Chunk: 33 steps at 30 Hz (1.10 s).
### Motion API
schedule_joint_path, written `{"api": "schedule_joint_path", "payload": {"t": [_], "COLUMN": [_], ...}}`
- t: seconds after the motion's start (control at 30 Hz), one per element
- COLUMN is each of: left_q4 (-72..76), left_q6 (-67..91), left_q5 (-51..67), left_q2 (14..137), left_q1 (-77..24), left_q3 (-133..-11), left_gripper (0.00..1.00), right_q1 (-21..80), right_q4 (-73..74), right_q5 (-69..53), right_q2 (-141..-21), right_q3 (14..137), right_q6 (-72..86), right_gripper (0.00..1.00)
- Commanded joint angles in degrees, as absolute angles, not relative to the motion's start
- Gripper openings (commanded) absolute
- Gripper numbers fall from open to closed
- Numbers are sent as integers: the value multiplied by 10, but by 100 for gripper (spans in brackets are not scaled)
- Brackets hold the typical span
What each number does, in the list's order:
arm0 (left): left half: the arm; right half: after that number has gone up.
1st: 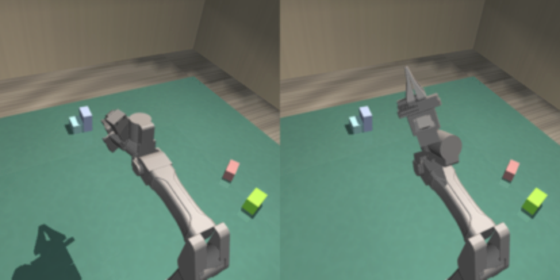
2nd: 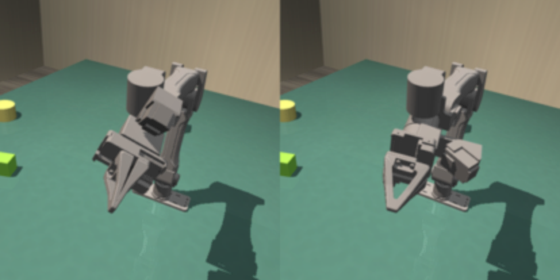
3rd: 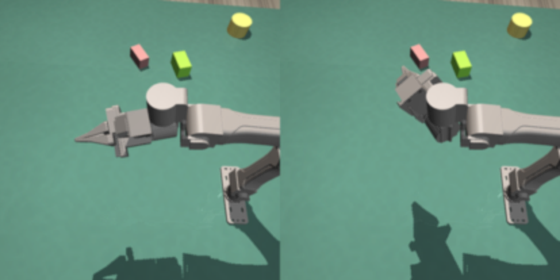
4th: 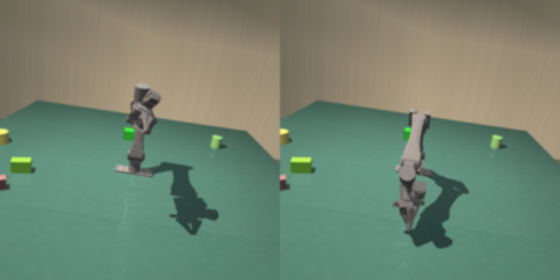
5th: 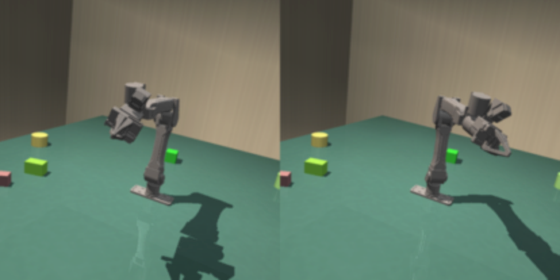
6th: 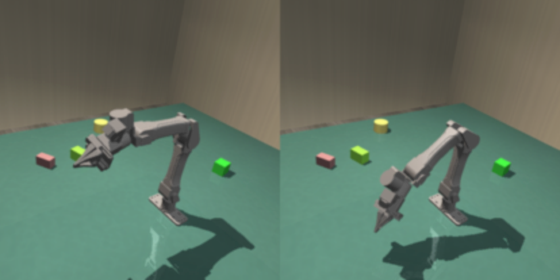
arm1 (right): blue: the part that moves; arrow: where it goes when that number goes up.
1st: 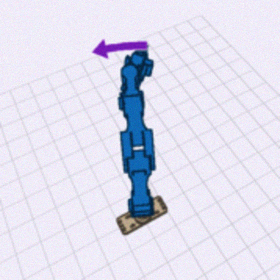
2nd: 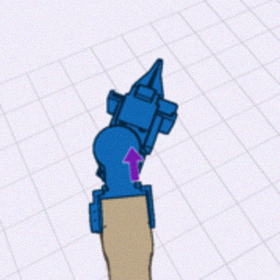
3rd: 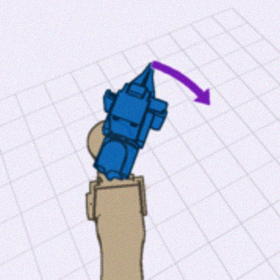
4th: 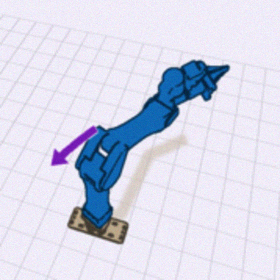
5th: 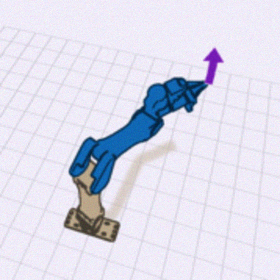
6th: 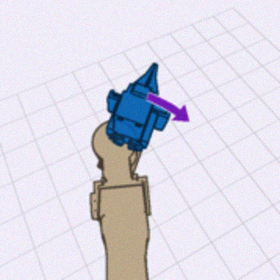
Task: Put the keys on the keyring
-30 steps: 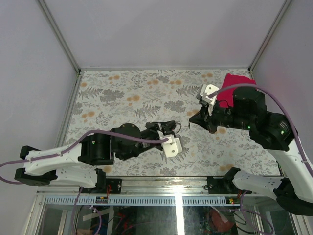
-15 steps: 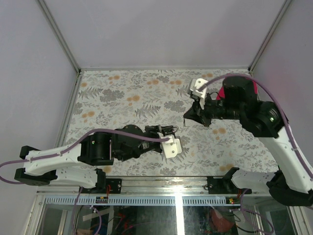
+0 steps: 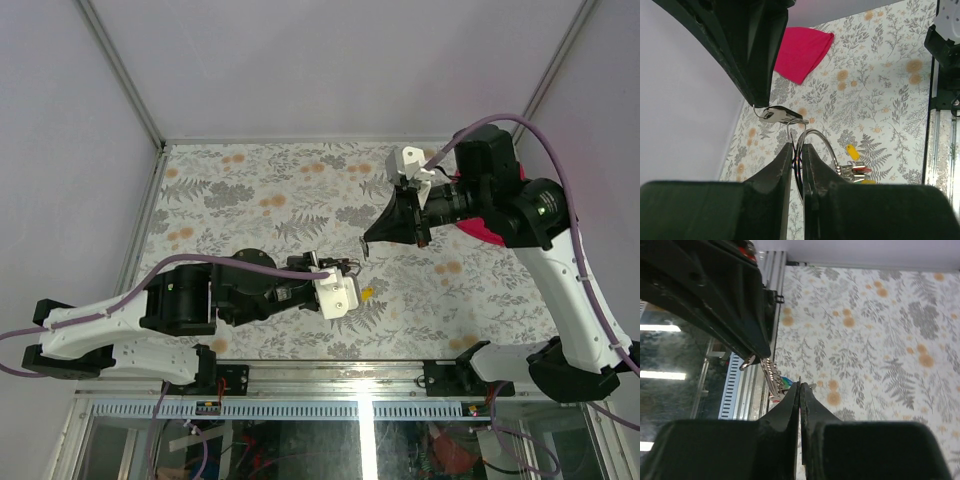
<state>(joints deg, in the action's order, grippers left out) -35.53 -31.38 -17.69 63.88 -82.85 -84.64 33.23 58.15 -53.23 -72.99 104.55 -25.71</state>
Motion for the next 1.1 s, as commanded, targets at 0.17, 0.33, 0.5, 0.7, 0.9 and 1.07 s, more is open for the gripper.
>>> {"api": "schedule_joint_path", "payload": {"t": [0.17,0.33,0.5,0.7,0.9,1.07], "left_q4": [-347,-351,-354,-355,-356,-355], "left_q6": [-299,-301,-303,-303,-305,-307], "left_q5": [-155,-145,-142,-138,-134,-134], "left_q2": [624,630,635,639,647,652], "left_q1": [-830,-830,-831,-831,-830,-829], "left_q3": [-881,-889,-891,-891,-896,-900], "left_gripper": [0,0,0,0,0,0], "right_q1": [316,317,316,316,316,316], "right_q4": [636,658,669,663,657,655], "right_q5": [-707,-734,-753,-774,-786,-792], "right_q2": [-796,-811,-805,-793,-782,-774], "right_q3": [1105,1115,1109,1095,1083,1069], "right_q6": [-358,-376,-387,-383,-378,-378], "right_gripper": [0,0,0,0,0,0]}}
